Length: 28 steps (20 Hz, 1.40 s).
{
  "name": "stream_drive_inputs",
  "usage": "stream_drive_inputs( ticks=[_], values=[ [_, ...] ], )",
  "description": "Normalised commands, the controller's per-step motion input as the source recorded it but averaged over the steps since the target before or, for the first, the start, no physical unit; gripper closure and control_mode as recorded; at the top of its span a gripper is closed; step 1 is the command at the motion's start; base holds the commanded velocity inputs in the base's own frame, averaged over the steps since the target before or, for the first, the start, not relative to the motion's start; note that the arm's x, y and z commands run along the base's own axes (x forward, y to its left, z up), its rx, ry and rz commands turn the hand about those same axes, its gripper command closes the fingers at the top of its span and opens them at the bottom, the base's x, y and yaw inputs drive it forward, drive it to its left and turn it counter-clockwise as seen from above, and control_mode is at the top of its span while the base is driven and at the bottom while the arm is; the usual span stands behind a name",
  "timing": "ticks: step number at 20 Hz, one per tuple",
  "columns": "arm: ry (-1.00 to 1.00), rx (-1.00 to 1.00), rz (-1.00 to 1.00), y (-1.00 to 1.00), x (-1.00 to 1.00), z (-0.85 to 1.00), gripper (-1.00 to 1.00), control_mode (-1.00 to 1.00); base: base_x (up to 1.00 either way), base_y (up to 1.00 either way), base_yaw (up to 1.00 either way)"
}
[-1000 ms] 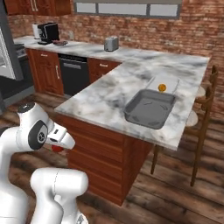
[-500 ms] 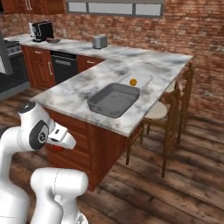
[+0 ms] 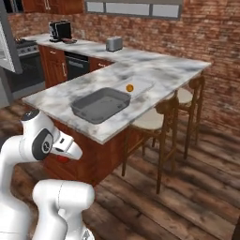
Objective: Place the cold items (orange and bell pepper) from the fridge in one tupperware on the dining counter. Place the warm items (hot dog and kebab skewer) in the stove area in another tupperware.
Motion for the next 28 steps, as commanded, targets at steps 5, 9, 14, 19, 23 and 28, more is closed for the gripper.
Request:
stream_drive_inputs(
  ticks=[5, 9, 14, 19, 23, 28],
  values=[
    [0.00, 0.00, 0.00, 0.00, 0.00, 0.00, 1.00, 1.00, 0.61, -1.00, 0.38],
    [0.00, 0.00, 0.00, 0.00, 0.00, 0.00, 1.00, 1.00, 0.58, -1.00, 0.38],
    [0.00, 0.00, 0.00, 0.00, 0.00, 0.00, 1.00, 1.00, 0.63, -0.99, 0.39],
    [0.00, 0.00, 0.00, 0.00, 0.00, 0.00, 1.00, 1.00, 0.66, -0.82, 0.48],
    [0.00, 0.00, 0.00, 0.00, 0.00, 0.00, 1.00, 1.00, 0.36, -0.70, 0.49],
    [0.00, 0.00, 0.00, 0.00, 0.00, 0.00, 1.00, 1.00, 0.43, -0.17, 0.46]
  ],
)
